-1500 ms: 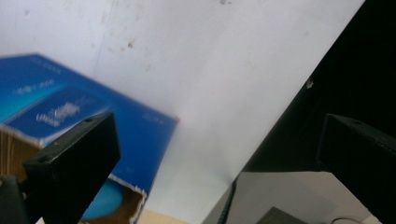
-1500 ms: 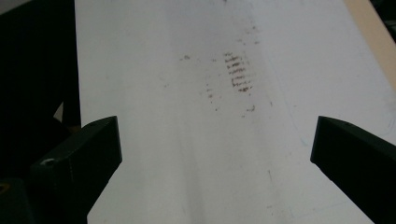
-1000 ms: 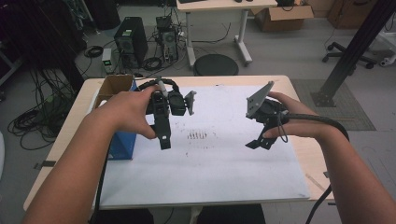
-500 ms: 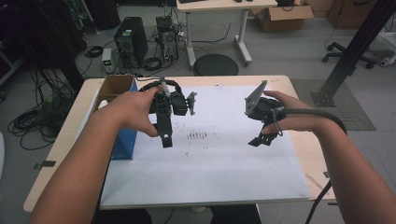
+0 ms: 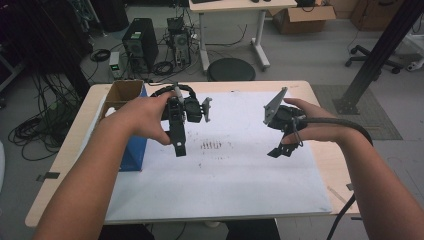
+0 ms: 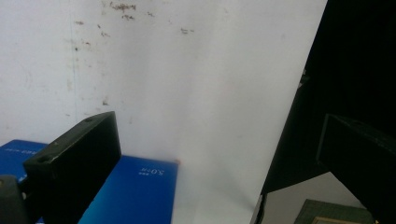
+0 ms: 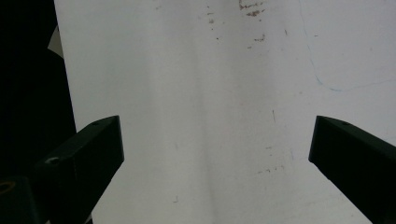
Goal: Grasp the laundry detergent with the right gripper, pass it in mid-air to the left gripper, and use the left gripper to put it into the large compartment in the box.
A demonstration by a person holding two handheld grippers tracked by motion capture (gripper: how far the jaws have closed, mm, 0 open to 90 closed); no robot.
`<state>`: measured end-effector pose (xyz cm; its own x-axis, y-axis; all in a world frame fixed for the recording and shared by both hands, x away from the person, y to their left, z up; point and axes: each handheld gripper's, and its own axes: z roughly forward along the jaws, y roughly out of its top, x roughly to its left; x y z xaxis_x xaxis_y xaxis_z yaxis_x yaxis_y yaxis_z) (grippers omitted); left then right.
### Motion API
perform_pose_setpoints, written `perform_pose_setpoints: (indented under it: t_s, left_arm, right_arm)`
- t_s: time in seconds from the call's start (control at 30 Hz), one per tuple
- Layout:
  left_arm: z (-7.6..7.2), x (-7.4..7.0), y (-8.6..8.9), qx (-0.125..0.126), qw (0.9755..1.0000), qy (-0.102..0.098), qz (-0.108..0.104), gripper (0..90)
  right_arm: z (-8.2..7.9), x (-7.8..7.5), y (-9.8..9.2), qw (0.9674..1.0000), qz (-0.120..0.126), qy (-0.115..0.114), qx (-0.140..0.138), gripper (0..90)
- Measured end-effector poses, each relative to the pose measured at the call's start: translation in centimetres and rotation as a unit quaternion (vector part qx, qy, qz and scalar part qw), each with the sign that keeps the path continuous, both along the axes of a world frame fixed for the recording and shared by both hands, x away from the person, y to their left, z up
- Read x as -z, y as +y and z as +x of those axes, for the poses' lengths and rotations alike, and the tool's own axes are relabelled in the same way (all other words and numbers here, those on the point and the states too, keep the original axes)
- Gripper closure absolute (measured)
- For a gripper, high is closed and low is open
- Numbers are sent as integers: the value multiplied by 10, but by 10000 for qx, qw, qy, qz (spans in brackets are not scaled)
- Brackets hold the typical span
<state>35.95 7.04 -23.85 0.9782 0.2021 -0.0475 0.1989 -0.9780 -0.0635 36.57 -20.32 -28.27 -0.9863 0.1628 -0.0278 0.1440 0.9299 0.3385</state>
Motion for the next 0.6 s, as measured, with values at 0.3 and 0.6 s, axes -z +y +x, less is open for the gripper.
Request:
perform_pose_setpoints:
  t_s: [0.3, 0.6]
  left_arm:
    - [-2, -2, 1, -16, 10000, -28, -30, 2]
    - [-5, -1, 1, -31, 10000, -18, -61, 2]
  right_arm:
    - [-1, 1, 1, 10000, -14, 26, -5, 34]
    - [-6, -5, 4, 10000, 15, -60, -55, 32]
